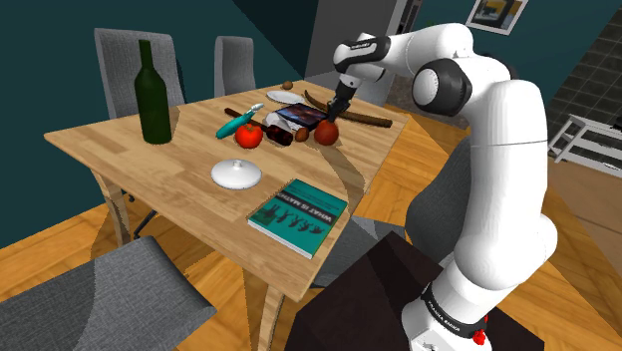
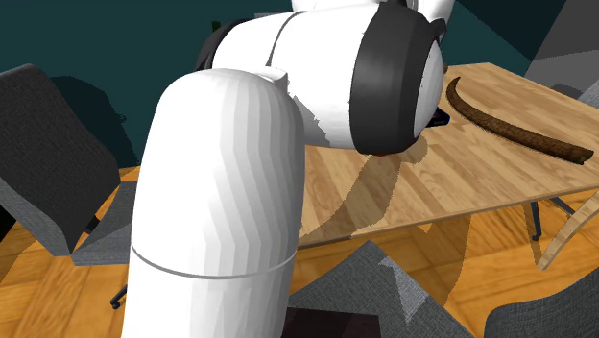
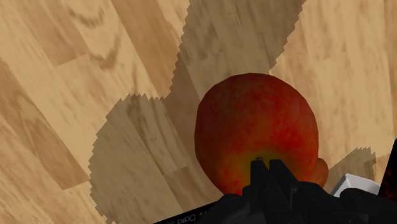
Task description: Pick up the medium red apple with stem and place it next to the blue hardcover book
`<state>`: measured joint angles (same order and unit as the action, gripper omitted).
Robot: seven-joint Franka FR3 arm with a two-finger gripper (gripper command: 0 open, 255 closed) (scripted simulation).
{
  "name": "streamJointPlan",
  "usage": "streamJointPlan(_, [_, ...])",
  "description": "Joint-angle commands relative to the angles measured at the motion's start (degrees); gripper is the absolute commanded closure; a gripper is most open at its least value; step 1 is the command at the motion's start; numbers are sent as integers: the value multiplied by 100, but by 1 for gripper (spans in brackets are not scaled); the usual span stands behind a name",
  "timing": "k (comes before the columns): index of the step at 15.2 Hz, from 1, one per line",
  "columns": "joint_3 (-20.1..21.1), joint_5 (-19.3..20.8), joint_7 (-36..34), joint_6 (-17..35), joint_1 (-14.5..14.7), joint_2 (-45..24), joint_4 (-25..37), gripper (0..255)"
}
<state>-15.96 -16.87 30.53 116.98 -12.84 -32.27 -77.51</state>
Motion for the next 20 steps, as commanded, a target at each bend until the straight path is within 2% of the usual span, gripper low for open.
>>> streamJointPlan(1, [13, -23, 26, 164, 10, -38, -124, 255])
streamJointPlan(9, [13, -23, 26, 164, 10, -38, -124, 255])
streamJointPlan(10, [13, -23, 26, 164, 10, -39, -123, 0])
streamJointPlan(15, [13, -23, 26, 164, 11, -38, -124, 0])
streamJointPlan(19, [-51, 77, -38, -372, -8, 257, 125, 0])
streamJointPlan(20, [-52, 77, -38, -372, -8, 257, 125, 0])
